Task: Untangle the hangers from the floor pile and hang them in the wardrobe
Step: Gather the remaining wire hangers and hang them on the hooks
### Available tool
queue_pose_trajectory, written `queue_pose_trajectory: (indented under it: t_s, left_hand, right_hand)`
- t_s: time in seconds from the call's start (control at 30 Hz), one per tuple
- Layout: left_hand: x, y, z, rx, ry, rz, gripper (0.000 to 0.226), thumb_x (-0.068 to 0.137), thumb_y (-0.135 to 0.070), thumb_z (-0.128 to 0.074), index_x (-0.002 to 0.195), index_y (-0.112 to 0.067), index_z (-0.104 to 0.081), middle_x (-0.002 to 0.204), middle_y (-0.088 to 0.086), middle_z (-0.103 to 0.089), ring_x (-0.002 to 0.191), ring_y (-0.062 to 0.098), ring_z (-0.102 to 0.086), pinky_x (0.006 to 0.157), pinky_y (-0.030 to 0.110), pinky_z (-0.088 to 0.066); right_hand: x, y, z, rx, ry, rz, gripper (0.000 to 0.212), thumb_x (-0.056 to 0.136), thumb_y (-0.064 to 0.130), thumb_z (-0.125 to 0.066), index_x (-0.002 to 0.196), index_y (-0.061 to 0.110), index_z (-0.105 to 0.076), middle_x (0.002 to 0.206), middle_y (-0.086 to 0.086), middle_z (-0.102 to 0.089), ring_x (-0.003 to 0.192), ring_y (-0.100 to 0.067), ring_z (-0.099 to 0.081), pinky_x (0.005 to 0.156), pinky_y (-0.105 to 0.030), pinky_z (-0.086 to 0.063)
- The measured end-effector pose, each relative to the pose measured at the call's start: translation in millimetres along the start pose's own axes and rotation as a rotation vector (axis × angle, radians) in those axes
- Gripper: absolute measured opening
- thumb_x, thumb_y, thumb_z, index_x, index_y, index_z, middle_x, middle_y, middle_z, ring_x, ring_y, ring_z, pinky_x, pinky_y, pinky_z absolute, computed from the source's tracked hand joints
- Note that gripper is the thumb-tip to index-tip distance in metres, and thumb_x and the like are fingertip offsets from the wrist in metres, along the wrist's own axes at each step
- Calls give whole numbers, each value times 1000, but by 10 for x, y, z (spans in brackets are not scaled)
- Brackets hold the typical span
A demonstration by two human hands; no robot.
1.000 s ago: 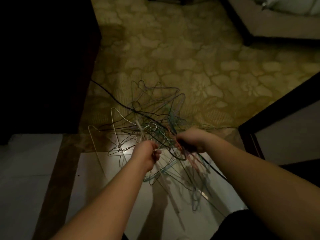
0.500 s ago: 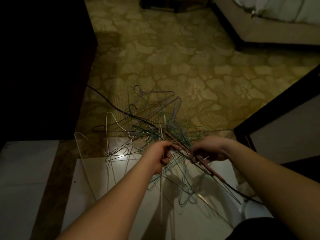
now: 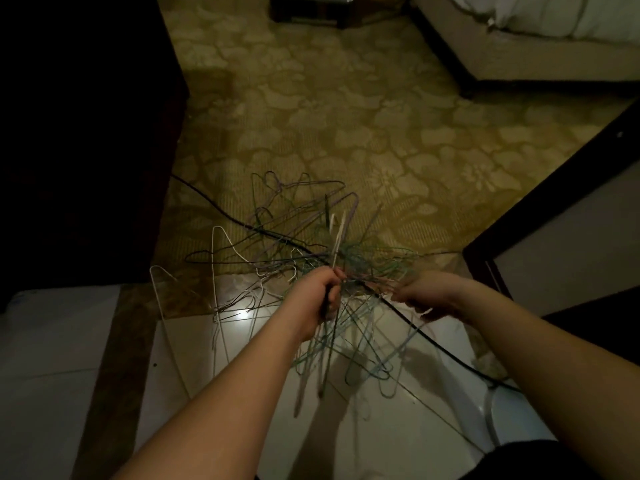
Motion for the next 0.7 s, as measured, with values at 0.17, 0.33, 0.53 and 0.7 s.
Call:
queue_pose_trajectory:
  t_s: [0.17, 0.33, 0.53, 0.7]
  left_hand:
    - [0, 24, 296, 169, -96, -15, 28, 93, -24, -65, 116, -12, -56, 53, -7, -40, 44, 10, -34, 40, 23, -26]
    - [10, 77, 200, 54, -79, 27, 6, 97, -13, -57, 102, -12, -60, 88, 8, -60, 63, 18, -57, 50, 23, -49]
    - [-93, 29, -96, -72, 103, 27, 4, 99, -14, -53, 103, -13, -54, 84, 7, -73, 52, 18, -60, 43, 22, -48]
    - [-71, 105, -190, 30, 178, 11, 34, 98, -37, -51, 117, -9, -57, 77, 5, -65, 36, 10, -34, 36, 15, -20]
  right_hand:
    - [-85, -19, -97, 59, -72, 13, 13, 98, 14, -50, 87, 7, -54, 68, -7, -44, 56, -17, -40, 53, -26, -40]
    - [-184, 4, -275, 465, 7, -9, 28, 99, 13, -43, 74, 8, -53, 53, -3, -50, 44, -12, -44, 43, -22, -38]
    - [-319, 51, -243, 671, -127, 106, 22, 95, 16, -45, 74, 14, -49, 58, -2, -44, 46, -12, -40, 42, -22, -33]
    - [-377, 183, -365, 425, -170, 227, 23, 94, 25, -48, 75, 14, -51, 64, -4, -47, 56, -18, -44, 55, -27, -35]
Point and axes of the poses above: each hand's wrist, its own x-axis towards the middle knuckle, its own z-axis out of the back of the hand, y = z × x, the point moved 4 cm from there along x, towards the middle knuckle
